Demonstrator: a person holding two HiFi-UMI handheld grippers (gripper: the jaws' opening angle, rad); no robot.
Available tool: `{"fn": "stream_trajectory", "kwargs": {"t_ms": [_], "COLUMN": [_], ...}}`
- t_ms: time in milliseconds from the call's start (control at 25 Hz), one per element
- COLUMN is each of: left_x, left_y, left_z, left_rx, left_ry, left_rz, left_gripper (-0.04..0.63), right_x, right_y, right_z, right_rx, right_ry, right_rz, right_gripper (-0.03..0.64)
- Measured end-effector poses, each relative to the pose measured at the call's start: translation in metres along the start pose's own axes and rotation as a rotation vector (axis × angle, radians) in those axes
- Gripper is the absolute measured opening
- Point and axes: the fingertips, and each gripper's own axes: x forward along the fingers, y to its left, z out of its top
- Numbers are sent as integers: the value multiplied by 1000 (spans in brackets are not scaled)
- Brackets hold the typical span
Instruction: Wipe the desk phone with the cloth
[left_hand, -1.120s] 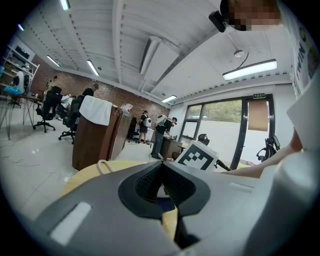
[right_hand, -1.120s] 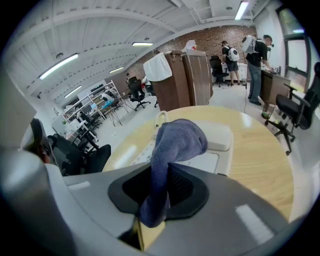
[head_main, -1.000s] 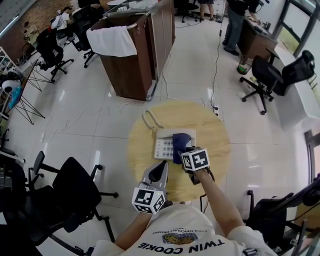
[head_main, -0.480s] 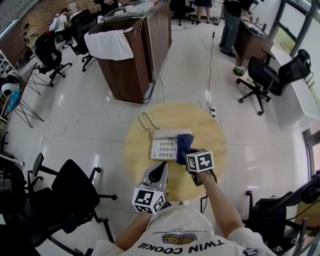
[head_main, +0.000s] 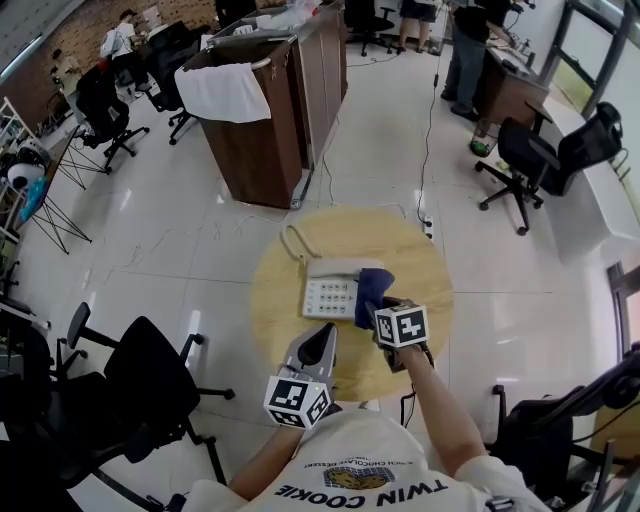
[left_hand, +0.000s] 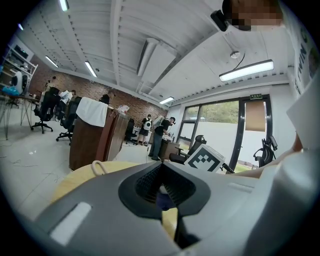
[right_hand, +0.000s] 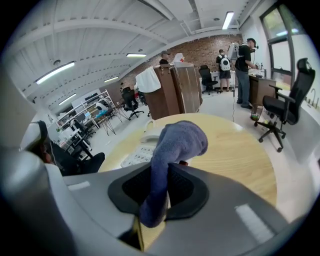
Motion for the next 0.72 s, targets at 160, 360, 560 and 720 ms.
{"fn": "stream_trajectory", "kwargs": {"t_ms": [160,360,560,720], "left_x": [-6,-15,-30,-44], "left_y": [8,20,34,47], "left_z": [-1,-1,-1,-4], "left_rx": [-13,-23,-25,-33], "left_ry": [-1,-6,-8,-2], "left_rz": [29,73,122,160], "left_gripper": [-9,-9,-9,-9], "right_x": [-9,3,32,53], "right_y": [33,103,147,168], "right_z": [16,3,-36,-62], "right_rx": [-87,-250,-271,-262], "right_ry": [-76,-65,53,127], "right_rz": [42,180,288,334], "right_gripper": [66,66,66,66]}}
